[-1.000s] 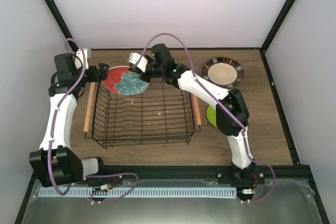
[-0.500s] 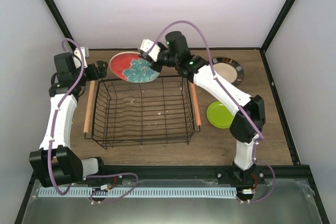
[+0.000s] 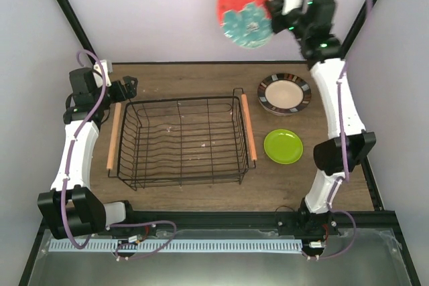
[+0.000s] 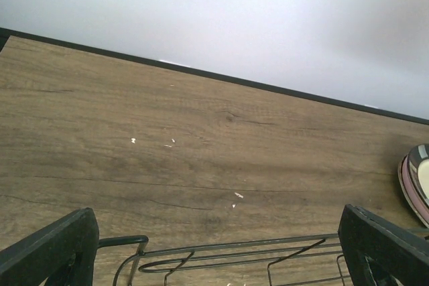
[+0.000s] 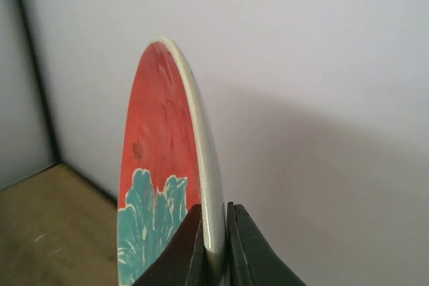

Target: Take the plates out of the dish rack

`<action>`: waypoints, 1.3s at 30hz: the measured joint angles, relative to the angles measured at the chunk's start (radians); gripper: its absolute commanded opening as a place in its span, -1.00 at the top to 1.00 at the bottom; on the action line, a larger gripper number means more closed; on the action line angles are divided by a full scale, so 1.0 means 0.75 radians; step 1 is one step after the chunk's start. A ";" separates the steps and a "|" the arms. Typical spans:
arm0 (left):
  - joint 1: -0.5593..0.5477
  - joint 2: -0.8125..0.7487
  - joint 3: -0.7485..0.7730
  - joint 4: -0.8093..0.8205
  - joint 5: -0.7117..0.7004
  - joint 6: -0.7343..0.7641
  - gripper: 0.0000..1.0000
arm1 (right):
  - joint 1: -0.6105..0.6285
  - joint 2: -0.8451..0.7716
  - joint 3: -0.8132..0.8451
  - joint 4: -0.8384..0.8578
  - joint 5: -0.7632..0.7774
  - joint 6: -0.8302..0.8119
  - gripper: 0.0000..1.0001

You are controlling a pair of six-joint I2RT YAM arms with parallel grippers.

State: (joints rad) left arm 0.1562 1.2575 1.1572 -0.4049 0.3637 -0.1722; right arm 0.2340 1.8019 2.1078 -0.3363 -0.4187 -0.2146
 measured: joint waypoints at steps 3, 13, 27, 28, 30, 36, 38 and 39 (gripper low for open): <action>-0.001 0.000 -0.001 0.000 0.002 -0.002 -1.00 | -0.226 0.063 0.121 -0.074 -0.005 0.262 0.99; -0.001 0.000 -0.003 -0.001 0.006 -0.005 -1.00 | -0.751 0.098 -0.519 -0.228 -0.110 0.943 0.99; -0.001 0.000 -0.003 -0.003 0.005 -0.007 -1.00 | -0.686 0.126 -0.742 -0.218 -0.230 1.041 0.99; -0.001 0.000 -0.003 -0.003 0.005 -0.007 -1.00 | -0.686 0.127 -0.745 -0.210 -0.229 1.041 0.99; -0.001 0.000 -0.003 -0.003 0.005 -0.007 -1.00 | -0.687 0.133 -0.757 -0.190 -0.229 1.041 0.99; -0.001 0.000 -0.003 -0.005 0.005 -0.007 -1.00 | -0.691 0.190 -0.783 -0.179 -0.223 1.041 0.98; -0.001 0.000 -0.003 -0.005 0.005 -0.007 -1.00 | -0.691 0.207 -0.788 -0.179 -0.220 1.040 0.97; -0.001 0.000 -0.003 -0.006 0.005 -0.007 -1.00 | -0.691 0.216 -0.792 -0.179 -0.214 1.040 0.96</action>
State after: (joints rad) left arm 0.1558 1.2575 1.1553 -0.4091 0.3676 -0.1776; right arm -0.2840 1.9636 1.5139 -0.4702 -0.5793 0.5652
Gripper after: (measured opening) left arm 0.998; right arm 0.076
